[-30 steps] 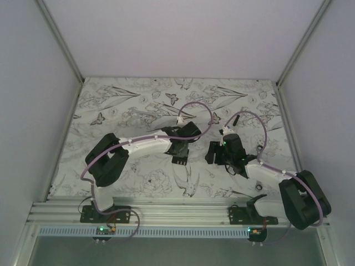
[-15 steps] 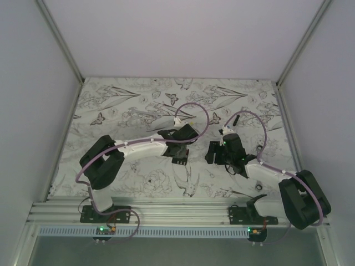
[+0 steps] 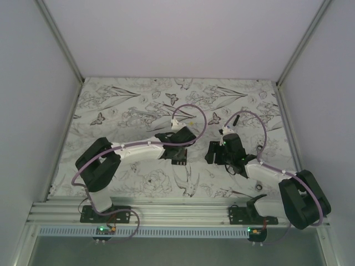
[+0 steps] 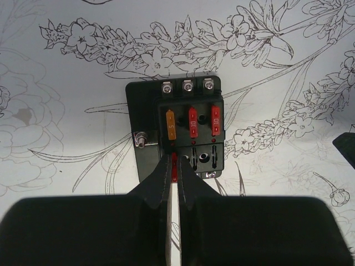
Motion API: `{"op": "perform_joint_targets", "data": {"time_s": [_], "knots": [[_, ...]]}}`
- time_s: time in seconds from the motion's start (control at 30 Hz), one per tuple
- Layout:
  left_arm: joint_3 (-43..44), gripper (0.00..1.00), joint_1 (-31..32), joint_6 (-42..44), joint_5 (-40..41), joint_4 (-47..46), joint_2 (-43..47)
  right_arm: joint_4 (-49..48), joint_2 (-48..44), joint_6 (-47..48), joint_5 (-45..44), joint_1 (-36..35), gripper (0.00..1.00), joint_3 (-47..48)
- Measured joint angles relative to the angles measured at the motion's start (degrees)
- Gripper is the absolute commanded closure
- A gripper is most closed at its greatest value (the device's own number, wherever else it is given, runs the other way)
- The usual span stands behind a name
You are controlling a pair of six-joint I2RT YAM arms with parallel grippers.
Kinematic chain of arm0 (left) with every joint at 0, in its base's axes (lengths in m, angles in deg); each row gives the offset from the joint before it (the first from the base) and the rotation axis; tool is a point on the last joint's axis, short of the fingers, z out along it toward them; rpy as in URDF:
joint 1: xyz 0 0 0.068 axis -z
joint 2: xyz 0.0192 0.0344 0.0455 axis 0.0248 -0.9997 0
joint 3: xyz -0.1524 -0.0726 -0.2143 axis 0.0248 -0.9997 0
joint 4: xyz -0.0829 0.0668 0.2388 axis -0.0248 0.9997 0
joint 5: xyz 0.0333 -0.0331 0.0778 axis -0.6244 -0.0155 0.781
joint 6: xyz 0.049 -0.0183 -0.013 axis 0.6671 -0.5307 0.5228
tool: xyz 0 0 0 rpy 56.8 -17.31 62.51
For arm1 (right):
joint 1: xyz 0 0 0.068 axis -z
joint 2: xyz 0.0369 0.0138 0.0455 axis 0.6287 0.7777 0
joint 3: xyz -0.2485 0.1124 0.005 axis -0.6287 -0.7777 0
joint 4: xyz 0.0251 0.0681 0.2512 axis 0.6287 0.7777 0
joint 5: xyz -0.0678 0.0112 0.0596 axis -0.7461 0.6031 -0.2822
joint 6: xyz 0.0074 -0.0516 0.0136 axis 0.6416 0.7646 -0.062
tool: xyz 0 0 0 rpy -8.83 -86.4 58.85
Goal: Snap on the fuse box
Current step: Install the fuse at the fuse box base.
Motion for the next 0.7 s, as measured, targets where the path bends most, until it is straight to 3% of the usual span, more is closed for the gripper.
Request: {"op": "perform_joint_targets", "data": {"time_s": [0.13,0.4,0.7], "knots": [[-0.98,1.00,0.02,-0.46,0.00,-0.28,0.79,0.00,0.00,0.00,0.00,0.00,0.28,0.00],[-1.31,0.79,0.07,-1.11,-0.70,1.51,1.11,0.00,0.00,0.00,0.00,0.00,0.28,0.00],[-0.52,0.69,0.42,-2.25,-2.23,6.29,0.66,0.00,0.00,0.00,0.00,0.00,0.28,0.00]]}}
